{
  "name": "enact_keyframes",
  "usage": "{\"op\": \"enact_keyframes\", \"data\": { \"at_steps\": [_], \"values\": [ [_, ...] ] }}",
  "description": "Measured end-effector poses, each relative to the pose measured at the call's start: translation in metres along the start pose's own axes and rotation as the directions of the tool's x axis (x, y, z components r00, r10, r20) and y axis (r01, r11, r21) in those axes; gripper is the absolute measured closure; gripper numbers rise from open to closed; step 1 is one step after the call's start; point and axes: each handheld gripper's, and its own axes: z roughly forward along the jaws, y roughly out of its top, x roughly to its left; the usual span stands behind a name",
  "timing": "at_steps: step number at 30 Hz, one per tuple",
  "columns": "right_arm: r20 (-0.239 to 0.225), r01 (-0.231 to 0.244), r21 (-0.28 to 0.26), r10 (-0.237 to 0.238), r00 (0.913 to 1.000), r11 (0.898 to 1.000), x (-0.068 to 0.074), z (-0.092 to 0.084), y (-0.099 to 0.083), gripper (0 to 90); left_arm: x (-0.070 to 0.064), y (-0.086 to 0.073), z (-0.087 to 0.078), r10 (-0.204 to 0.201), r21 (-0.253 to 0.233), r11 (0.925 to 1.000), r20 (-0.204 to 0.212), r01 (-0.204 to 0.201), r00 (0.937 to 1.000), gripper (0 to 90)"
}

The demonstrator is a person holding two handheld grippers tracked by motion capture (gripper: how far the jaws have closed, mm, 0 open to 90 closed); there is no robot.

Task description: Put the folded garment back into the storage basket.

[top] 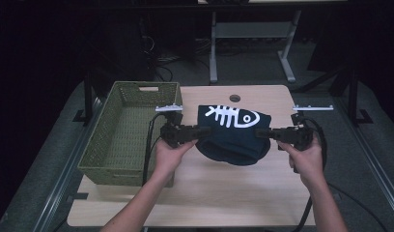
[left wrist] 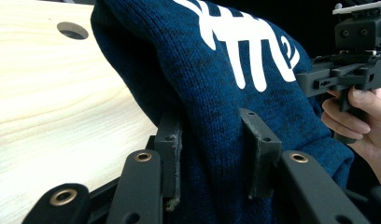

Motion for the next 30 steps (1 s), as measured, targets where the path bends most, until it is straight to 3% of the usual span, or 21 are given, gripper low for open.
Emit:
{"op": "enact_keyframes", "data": {
  "at_steps": [30],
  "values": [
    [-0.068,0.044,0.023,-0.042,0.9968,0.999,0.036,0.039,0.032,71.2,0.017,0.014,-0.058,-0.016,-0.047,0.9988,-0.024,0.015,0.9996,64.1]
  ]
}}
